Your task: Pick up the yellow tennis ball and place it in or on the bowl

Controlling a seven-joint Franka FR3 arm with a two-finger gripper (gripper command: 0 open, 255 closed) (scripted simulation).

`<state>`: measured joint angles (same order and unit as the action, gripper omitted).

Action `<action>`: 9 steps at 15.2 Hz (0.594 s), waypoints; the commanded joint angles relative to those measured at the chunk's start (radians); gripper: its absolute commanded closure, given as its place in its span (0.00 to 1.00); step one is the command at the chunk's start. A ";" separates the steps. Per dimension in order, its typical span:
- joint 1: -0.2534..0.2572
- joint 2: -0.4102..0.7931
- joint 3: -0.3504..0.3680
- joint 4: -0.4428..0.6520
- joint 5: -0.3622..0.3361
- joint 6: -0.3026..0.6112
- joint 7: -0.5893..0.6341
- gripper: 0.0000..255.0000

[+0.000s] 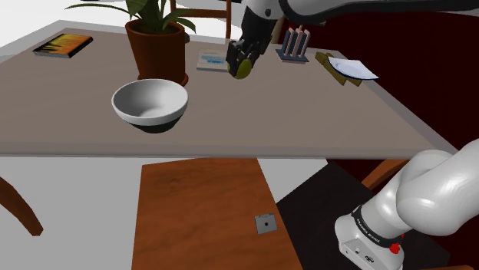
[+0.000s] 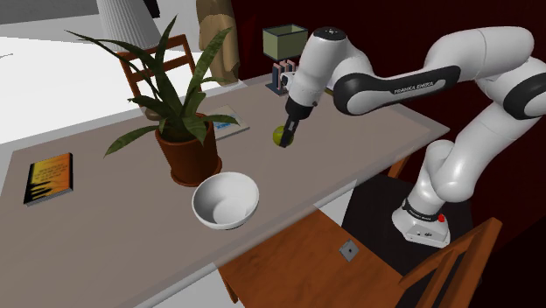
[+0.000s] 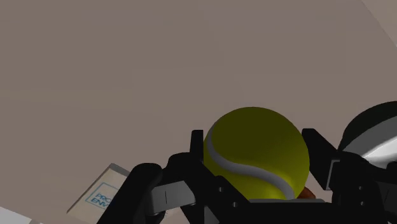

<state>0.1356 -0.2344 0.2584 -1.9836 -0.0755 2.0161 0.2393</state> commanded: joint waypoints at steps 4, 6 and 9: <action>-0.001 0.004 -0.001 0.071 0.001 -0.067 -0.007 1.00; 0.005 0.032 0.016 0.105 -0.009 -0.076 0.017 1.00; 0.024 0.119 0.063 0.200 -0.045 -0.096 0.092 1.00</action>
<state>0.1519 -0.1430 0.3047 -1.8146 -0.1082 1.9280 0.3036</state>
